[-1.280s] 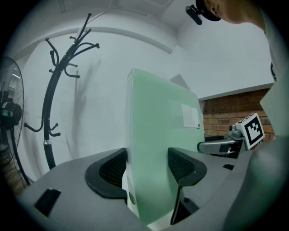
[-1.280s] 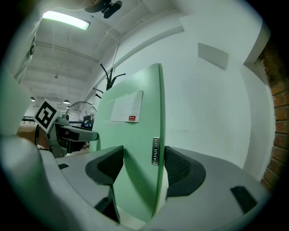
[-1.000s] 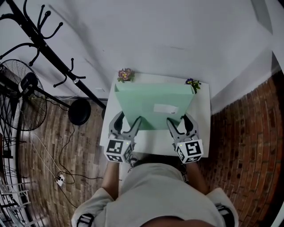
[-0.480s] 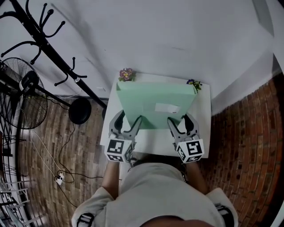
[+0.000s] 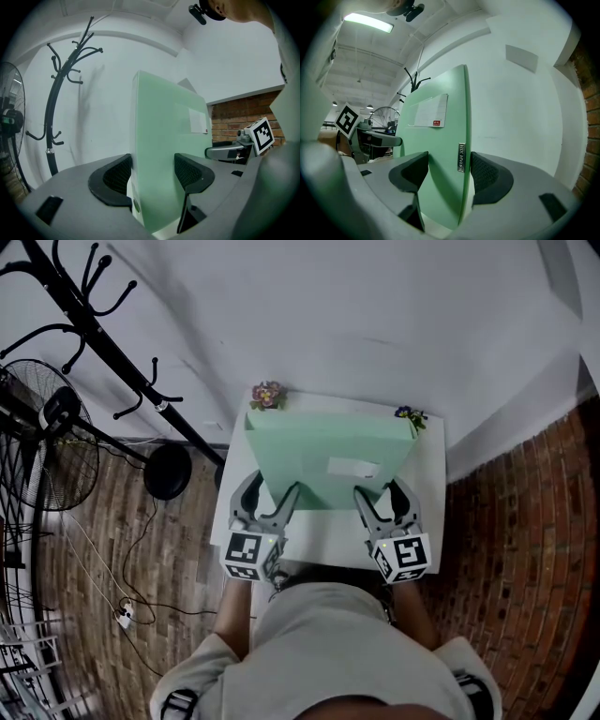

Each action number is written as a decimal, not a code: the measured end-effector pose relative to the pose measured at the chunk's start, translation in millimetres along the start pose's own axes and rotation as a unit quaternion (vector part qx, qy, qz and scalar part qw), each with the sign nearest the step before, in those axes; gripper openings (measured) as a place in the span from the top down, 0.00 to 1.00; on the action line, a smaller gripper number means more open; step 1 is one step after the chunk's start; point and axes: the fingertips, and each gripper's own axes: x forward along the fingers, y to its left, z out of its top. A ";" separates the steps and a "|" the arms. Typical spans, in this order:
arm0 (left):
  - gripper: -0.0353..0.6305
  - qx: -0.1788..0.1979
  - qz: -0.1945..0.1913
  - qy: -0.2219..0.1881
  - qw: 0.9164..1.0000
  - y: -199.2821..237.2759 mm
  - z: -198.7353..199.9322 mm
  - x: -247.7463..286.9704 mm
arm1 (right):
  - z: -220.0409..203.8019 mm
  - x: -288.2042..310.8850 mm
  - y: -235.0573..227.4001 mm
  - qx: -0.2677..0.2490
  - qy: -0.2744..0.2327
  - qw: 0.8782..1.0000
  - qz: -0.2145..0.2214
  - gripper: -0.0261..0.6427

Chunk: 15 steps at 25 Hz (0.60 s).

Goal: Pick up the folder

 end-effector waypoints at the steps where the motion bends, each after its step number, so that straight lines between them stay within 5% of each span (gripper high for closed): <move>1: 0.50 0.000 -0.001 0.000 1.000 0.3 -0.7 0.5 | 0.0 0.5 0.0 -0.002 0.000 1.000 0.000 0.54; 15: 0.50 0.001 0.003 0.006 1.000 2.0 -4.6 -0.2 | -4.6 3.3 1.2 0.002 0.008 1.000 0.005 0.54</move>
